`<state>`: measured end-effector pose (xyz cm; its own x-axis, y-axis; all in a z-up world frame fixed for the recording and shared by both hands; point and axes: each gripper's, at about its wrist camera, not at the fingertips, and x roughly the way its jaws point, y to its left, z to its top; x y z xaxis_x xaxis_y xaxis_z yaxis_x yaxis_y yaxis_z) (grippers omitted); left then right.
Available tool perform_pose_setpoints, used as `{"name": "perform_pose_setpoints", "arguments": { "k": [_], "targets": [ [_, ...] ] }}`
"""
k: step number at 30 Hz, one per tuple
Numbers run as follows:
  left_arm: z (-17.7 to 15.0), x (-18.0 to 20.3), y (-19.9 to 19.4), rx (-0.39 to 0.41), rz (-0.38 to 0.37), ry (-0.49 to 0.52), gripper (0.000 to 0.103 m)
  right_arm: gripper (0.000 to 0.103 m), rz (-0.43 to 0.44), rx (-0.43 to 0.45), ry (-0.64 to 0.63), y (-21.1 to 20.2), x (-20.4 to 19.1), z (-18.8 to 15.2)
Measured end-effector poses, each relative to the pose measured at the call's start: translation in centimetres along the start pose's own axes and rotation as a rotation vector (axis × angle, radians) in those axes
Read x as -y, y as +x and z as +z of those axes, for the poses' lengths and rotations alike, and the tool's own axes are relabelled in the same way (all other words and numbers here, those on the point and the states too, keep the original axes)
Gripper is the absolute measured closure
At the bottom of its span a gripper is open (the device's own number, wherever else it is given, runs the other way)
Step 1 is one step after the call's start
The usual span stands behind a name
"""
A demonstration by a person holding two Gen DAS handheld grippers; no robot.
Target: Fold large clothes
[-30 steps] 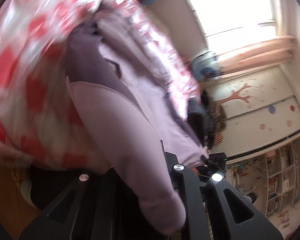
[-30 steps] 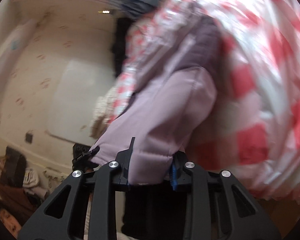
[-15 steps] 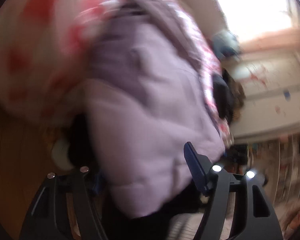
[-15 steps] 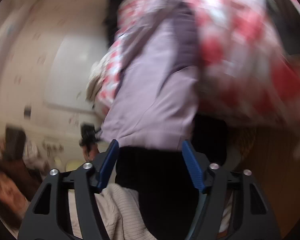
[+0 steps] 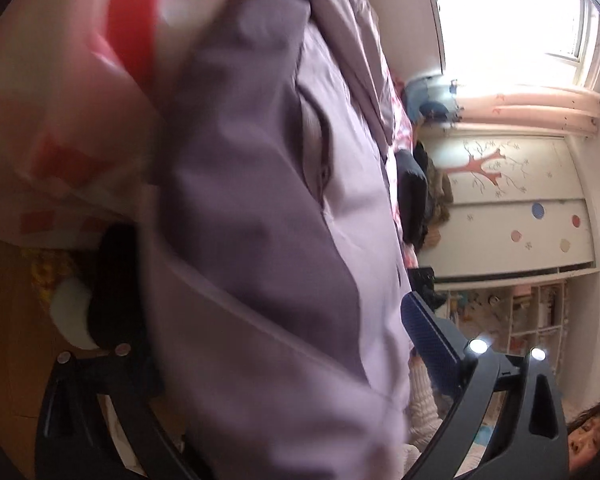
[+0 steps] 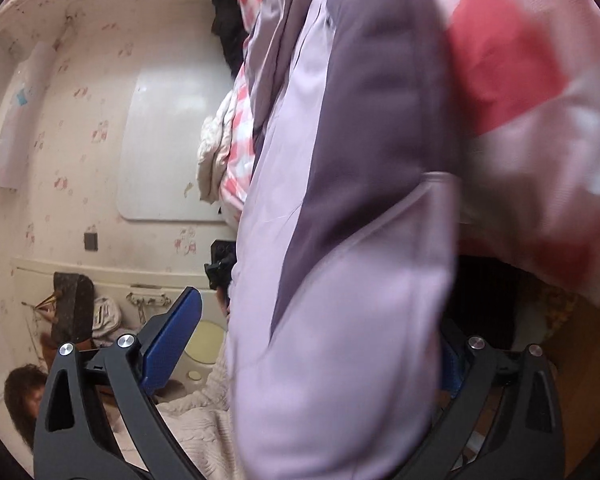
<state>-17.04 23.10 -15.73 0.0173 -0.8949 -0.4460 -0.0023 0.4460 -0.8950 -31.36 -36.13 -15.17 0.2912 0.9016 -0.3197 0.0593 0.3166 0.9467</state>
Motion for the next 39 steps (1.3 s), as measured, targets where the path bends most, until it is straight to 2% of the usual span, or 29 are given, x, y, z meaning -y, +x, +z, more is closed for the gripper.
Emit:
{"name": "perform_pose_setpoints", "arguments": {
  "k": [1, 3, 5, 6, 7, 8, 9, 10, 12, 14, 16, 17, 18, 19, 21, 23, 25, 29, 32, 33, 34, 35, 36, 37, 39],
  "targets": [
    [-0.2, 0.2, 0.8, -0.033, 0.003, 0.016, 0.007, 0.01, -0.003, -0.004, -0.003, 0.5, 0.1, 0.0],
    [-0.7, 0.5, 1.4, -0.073, -0.012, 0.038, 0.007, 0.022, 0.007, -0.005, -0.023, 1.0, 0.0, 0.0],
    [-1.0, 0.6, 0.4, -0.05, -0.031, 0.046, 0.007, 0.041, 0.009, 0.007, -0.045, 1.2, -0.5, 0.1],
    [-1.0, 0.4, -0.6, -0.015, -0.048, 0.041, 0.008, 0.048, 0.007, 0.019, -0.068, 1.1, -0.9, 0.1],
    [-0.9, 0.0, -1.4, 0.019, -0.055, 0.031, 0.008, 0.06, 0.004, 0.038, -0.087, 0.8, -1.4, 0.1],
    [-0.8, -0.6, -2.5, 0.051, -0.07, 0.01, 0.008, 0.066, 0.005, 0.05, -0.105, 1.0, -1.8, 0.1],
    [-0.8, -1.0, -3.1, 0.067, -0.086, -0.004, 0.012, 0.067, 0.007, 0.06, -0.119, 0.9, -2.1, 0.1],
    [-0.8, -1.3, -3.5, 0.08, -0.1, -0.014, 0.022, 0.069, 0.007, 0.066, -0.128, 0.7, -2.5, 0.1],
    [-0.8, -1.8, -3.3, 0.062, -0.103, -0.026, 0.03, 0.071, 0.004, 0.073, -0.141, 0.6, -3.2, 0.0],
    [-1.2, -2.1, -2.5, 0.028, -0.103, -0.02, 0.03, 0.072, 0.005, 0.075, -0.143, 0.3, -3.4, -0.1],
    [-1.4, -2.8, -1.5, 0.008, -0.124, -0.061, 0.03, 0.074, 0.009, 0.09, -0.138, 0.2, -3.4, -0.3],
    [-1.5, -2.7, -1.4, 0.02, -0.122, -0.064, 0.03, 0.076, 0.011, 0.1, -0.139, 0.1, -3.4, -0.5],
    [-1.8, -2.2, -1.8, 0.056, -0.108, -0.05, 0.04, 0.077, 0.012, 0.111, -0.143, 0.0, -3.5, -0.7],
    [-2.1, -1.2, -2.1, 0.08, -0.095, -0.026, 0.06, 0.078, 0.018, 0.127, -0.149, -0.2, -3.8, -1.0],
    [-2.9, 1.9, -4.0, 0.156, -0.006, 0.023, 0.078, 0.08, 0.04, 0.166, -0.167, -0.7, -4.7, -1.5],
    [-3.4, 5.3, -5.4, 0.217, 0.074, 0.052, 0.084, 0.081, 0.08, 0.199, -0.197, -1.0, -6.1, -2.1],
    [-4.2, 8.8, -7.1, 0.257, 0.088, 0.099, 0.088, 0.082, 0.108, 0.211, -0.236, -1.0, -7.9, -2.7],
    [-6.5, 14.8, -9.4, 0.27, 0.067, 0.25, 0.088, 0.082, 0.139, 0.229, -0.33, -2.8, -12.2, -5.3],
    [-8.9, 16.1, -10.3, 0.211, 0.059, 0.322, 0.088, 0.082, 0.124, 0.22, -0.357, -4.8, -13.2, -8.4],
    [-9.6, 15.2, -10.5, 0.173, 0.058, 0.325, 0.086, 0.082, 0.109, 0.204, -0.351, -5.1, -12.7, -9.3],
    [-10.1, 13.9, -10.5, 0.114, 0.051, 0.318, 0.079, 0.079, 0.082, 0.165, -0.331, -5.1, -11.7, -10.5],
    [-10.8, 12.0, -10.2, 0.041, 0.062, 0.307, 0.075, 0.073, 0.061, 0.116, -0.305, -4.9, -10.6, -11.3],
    [-11.5, 9.7, -9.8, -0.026, 0.101, 0.287, 0.069, 0.071, 0.008, 0.04, -0.267, -4.3, -8.7, -12.5],
    [-12.0, 7.1, -9.6, -0.067, 0.151, 0.24, 0.066, 0.068, -0.066, 0.004, -0.236, -4.0, -6.9, -13.5],
    [-12.4, 2.9, -10.9, -0.06, 0.246, 0.122, 0.057, 0.062, -0.143, -0.004, -0.151, -4.8, -3.6, -14.5]
  ]
}}
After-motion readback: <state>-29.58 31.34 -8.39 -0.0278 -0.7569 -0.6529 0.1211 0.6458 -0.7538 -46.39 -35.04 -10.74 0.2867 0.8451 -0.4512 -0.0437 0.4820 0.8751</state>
